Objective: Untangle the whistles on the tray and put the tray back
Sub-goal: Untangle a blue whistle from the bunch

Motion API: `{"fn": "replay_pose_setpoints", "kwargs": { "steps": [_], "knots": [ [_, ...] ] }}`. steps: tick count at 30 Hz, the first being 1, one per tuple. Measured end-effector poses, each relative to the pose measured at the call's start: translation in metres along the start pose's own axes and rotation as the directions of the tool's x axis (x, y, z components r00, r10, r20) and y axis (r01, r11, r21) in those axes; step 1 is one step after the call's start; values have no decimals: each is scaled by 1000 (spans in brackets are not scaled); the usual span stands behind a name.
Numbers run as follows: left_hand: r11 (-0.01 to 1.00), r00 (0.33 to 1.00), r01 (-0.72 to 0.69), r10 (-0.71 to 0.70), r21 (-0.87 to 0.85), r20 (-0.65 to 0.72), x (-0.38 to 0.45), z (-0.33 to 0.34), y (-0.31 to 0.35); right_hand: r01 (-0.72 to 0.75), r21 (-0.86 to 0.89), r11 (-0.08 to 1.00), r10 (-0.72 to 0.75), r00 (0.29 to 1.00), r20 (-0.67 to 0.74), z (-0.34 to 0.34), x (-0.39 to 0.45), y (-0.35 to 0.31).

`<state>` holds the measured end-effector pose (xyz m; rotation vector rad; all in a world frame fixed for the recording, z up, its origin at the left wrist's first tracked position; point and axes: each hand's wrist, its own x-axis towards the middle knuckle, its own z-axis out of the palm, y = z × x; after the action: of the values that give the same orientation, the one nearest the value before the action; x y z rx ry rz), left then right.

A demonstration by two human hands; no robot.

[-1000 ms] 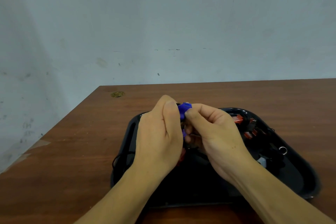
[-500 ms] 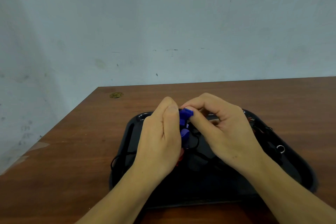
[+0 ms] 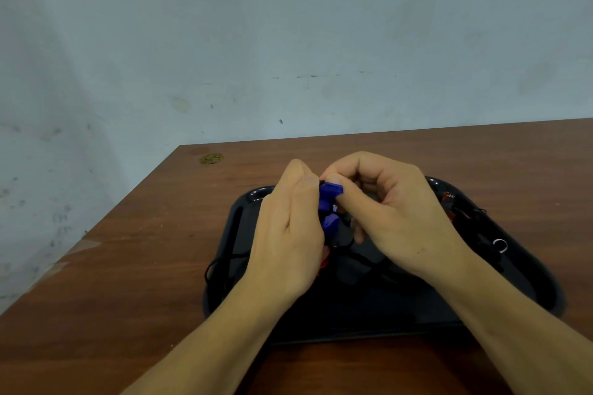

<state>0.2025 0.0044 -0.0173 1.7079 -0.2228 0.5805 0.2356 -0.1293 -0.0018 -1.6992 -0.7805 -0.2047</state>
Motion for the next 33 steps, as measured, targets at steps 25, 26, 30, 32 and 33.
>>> {"fn": "replay_pose_setpoints", "kwargs": {
  "steps": [25,26,30,32,33],
  "knots": [
    [1000,990,-26,25,-11,-137,2,2,4,-136,396,908,146,989,5,21,-1,-2],
    [1000,991,-1,1,6,-131,4,3,1,-125,374,919,145,989,-24,21,-1,0],
    [994,991,105,-107,-31,-75,10,5,-6,-50,215,975,80,988,-133,14,-2,6],
    [991,989,132,-134,-31,-61,12,2,-9,-15,77,997,24,993,-117,8,-5,11],
    [990,989,139,-140,-19,-54,12,-1,-11,10,-22,1000,-12,995,-101,6,-5,12]
  ]
}}
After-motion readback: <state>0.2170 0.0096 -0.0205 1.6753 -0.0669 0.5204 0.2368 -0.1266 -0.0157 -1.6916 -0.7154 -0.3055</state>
